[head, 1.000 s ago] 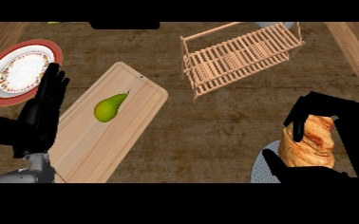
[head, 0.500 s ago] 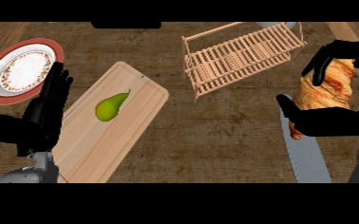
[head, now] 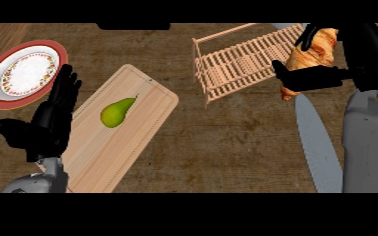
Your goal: Pick the croissant from the placemat and place it in the tiered shelf
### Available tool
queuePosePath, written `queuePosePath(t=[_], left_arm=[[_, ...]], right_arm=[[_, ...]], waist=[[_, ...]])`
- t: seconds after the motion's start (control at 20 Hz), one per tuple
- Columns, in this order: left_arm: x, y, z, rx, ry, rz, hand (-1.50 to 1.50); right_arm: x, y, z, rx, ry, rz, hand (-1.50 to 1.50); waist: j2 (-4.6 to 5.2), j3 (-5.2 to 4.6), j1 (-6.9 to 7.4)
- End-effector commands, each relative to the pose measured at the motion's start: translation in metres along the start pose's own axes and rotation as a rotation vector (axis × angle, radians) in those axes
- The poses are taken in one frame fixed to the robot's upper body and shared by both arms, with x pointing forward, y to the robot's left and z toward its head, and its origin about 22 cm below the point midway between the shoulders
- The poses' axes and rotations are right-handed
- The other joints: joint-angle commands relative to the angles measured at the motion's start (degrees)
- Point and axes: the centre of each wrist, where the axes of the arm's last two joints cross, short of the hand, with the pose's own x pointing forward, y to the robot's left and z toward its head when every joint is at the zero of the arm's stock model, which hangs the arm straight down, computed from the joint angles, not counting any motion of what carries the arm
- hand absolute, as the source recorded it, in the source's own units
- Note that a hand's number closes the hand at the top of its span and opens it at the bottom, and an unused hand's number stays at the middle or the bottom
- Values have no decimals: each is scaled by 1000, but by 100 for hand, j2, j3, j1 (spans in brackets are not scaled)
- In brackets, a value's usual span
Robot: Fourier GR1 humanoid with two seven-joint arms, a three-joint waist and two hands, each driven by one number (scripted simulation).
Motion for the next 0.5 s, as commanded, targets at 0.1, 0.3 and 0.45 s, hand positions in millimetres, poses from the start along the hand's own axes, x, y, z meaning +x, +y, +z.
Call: queuePosePath(t=[0.1, 0.3, 0.45], left_arm=[[14, 13, 0, -19, 0, 2, 0], [6, -9, 2, -8, 4, 0, 0], [-1, 15, 9, -13, 18, -5, 0]], right_arm=[[-40, 31, -32, -53, -28, -14, 150], [-24, 38, -58, -49, -35, -38, 150], [-36, 67, -67, -12, -51, 11, 150]], waist=[[11, 11, 30], [5, 9, 11], [11, 9, 50]])
